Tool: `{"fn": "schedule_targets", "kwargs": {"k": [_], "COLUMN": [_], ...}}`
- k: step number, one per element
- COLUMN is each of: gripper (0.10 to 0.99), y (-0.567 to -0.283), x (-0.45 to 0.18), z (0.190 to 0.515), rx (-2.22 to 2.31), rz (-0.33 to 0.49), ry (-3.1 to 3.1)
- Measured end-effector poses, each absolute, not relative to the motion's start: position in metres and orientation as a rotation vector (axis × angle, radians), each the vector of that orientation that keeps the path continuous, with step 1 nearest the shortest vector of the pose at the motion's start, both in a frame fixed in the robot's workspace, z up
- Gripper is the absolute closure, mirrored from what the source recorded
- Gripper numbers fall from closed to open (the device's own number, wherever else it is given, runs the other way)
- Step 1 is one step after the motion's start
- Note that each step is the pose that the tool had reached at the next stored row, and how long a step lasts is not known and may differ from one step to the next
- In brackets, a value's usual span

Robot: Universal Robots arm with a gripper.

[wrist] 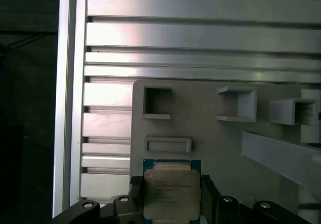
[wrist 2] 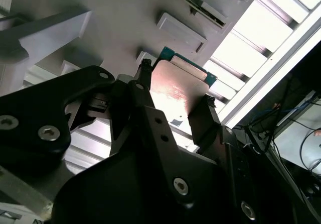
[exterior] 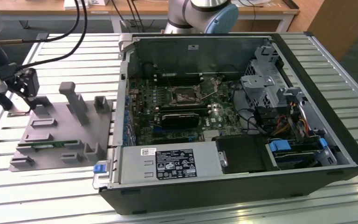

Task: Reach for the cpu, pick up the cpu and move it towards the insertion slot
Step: 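Pick up the cpu and move it towards the insertion slot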

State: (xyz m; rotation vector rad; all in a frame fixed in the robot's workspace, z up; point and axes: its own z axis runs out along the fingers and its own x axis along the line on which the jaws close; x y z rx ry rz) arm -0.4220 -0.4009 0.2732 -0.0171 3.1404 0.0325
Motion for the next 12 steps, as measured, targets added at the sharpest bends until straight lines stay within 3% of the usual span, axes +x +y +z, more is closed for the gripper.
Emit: {"fn": "schedule_targets", "kwargs": {"k": [12], "gripper": [0.545], "y": [-0.399], "x": [-0.422], "z": [0.292], "rx": [-0.017], "rz": [0.033], "ry": [3.140]}}
